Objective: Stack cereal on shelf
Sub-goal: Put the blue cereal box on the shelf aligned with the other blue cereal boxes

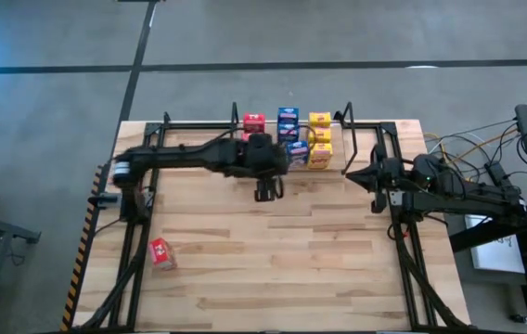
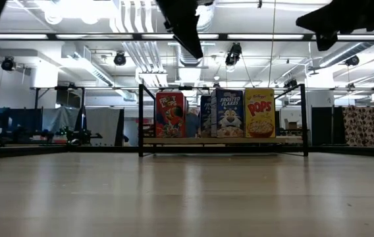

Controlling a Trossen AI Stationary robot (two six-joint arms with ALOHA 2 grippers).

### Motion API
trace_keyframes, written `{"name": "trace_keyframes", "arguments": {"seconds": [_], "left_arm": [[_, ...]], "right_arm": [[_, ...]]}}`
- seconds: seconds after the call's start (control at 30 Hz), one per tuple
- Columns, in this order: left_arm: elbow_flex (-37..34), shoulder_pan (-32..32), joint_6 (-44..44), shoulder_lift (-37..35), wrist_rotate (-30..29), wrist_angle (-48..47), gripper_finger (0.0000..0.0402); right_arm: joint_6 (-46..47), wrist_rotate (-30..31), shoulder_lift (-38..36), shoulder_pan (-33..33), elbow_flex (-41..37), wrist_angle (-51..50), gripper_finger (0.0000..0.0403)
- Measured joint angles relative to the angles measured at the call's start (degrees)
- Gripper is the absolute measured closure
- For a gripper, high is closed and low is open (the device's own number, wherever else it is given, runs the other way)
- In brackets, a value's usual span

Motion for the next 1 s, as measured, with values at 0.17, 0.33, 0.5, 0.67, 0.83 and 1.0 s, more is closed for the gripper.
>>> {"name": "trace_keyframes", "arguments": {"seconds": [0.17,0.33,0.5,0.67,0.83,1.0], "left_arm": [[-16.9,-2.3,-2.4,-9.6,-0.3,14.5,0.0166],[-30.3,-3.5,-1.9,-17.6,-2.9,29.0,0.0166],[-42.2,-3.5,2.2,-23.3,-3.0,46.7,0.0166],[-52.3,-3.5,6.5,-27.5,-0.2,63.6,0.0166],[-58.3,-3.5,9.8,-32.2,0.0,70.5,0.0166],[-61.0,-3.4,10.4,-37.8,-2.1,70.5,0.0166]], "right_arm": [[4.3,6.1,3.1,0.0,0.4,0.0,0.0394],[7.7,8.4,8.9,-0.1,2.5,0.1,0.0394],[7.9,8.5,16.2,-0.2,7.0,-0.3,0.0394],[4.5,6.6,24.5,-0.5,15.2,-6.4,0.0394],[2.7,6.8,33.8,-1.9,27.4,-17.2,0.0394],[-0.6,6.6,44.4,-4.6,40.9,-29.2,0.0394]]}}
